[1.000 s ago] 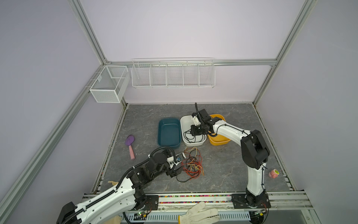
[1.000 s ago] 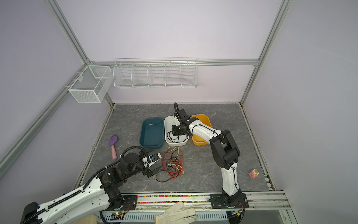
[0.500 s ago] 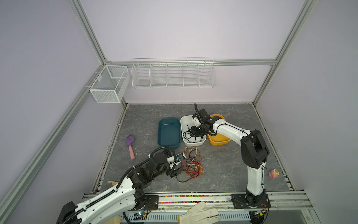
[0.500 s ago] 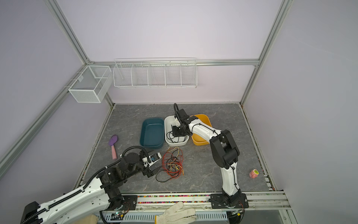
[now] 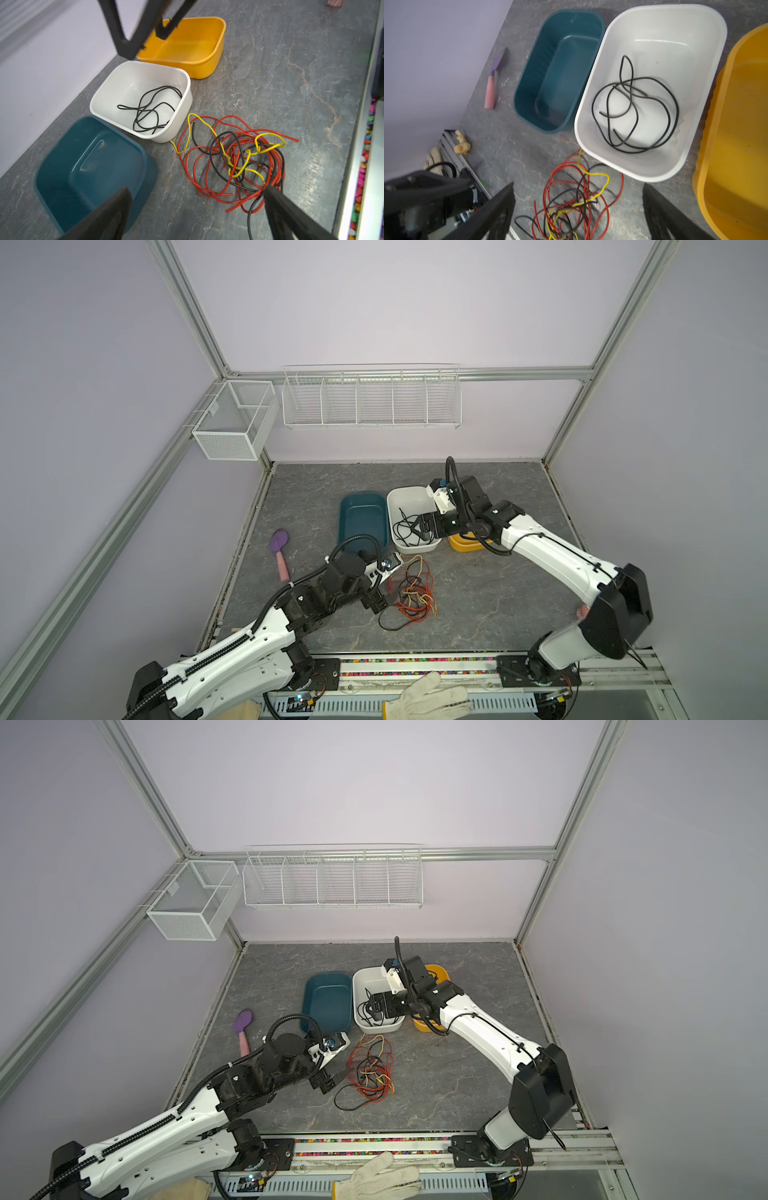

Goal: Untangle the cables

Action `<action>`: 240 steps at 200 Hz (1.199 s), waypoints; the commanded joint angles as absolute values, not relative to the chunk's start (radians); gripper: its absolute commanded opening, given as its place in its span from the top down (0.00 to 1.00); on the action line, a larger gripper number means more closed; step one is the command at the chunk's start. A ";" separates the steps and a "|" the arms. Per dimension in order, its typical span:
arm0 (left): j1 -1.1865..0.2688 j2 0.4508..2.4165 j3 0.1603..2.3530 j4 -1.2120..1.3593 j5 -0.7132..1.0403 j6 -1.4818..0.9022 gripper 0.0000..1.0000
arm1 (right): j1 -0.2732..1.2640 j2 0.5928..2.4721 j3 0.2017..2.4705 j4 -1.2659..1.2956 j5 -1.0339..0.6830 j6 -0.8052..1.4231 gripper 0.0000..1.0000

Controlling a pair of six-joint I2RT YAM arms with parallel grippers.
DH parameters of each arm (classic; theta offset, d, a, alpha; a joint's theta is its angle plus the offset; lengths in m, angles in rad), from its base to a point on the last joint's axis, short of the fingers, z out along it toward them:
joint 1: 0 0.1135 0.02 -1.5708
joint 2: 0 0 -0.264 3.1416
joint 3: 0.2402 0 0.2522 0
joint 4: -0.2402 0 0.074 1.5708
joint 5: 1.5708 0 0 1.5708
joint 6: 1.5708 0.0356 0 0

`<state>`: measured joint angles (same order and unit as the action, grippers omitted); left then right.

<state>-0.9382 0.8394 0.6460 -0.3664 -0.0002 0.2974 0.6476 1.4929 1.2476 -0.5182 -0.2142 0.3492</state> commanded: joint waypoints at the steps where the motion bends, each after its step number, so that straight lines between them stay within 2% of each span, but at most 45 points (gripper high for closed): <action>1: -0.946 0.862 0.710 -0.499 0.048 0.229 0.01 | 0.674 1.415 1.133 -0.510 -0.255 0.343 0.12; 41: -0.978 0.873 0.722 -0.584 0.039 0.013 0.00 | 0.727 1.286 0.979 -0.500 -0.242 0.355 0.12; 76: -1.069 0.836 0.663 -0.529 -0.067 -0.247 0.00 | 0.735 1.197 0.885 -0.452 -0.222 0.391 0.12; 112: -1.085 0.841 0.619 -0.469 -0.106 -0.499 0.01 | 0.735 1.172 0.817 -0.390 -0.252 0.413 0.12; 144: -1.095 0.827 0.573 -0.499 -0.277 -0.810 0.01 | 0.734 1.172 0.803 -0.360 -0.252 0.416 0.12; 162: -1.095 0.848 0.580 -0.498 -0.197 -0.764 0.01 | 0.735 1.172 0.798 -0.344 -0.251 0.425 0.12; 205: -1.098 0.897 0.551 -0.546 -0.131 -0.936 0.01 | 0.735 1.199 0.795 -0.307 -0.288 0.436 0.12; 240: -1.127 0.712 0.412 -0.522 -0.173 -1.058 0.03 | 0.735 1.223 0.795 -0.299 -0.281 0.428 0.12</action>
<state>-1.1076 0.8371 0.4957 -0.5072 -0.1497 -0.9138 0.7303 1.2018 0.8108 -0.3271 -0.2672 0.4229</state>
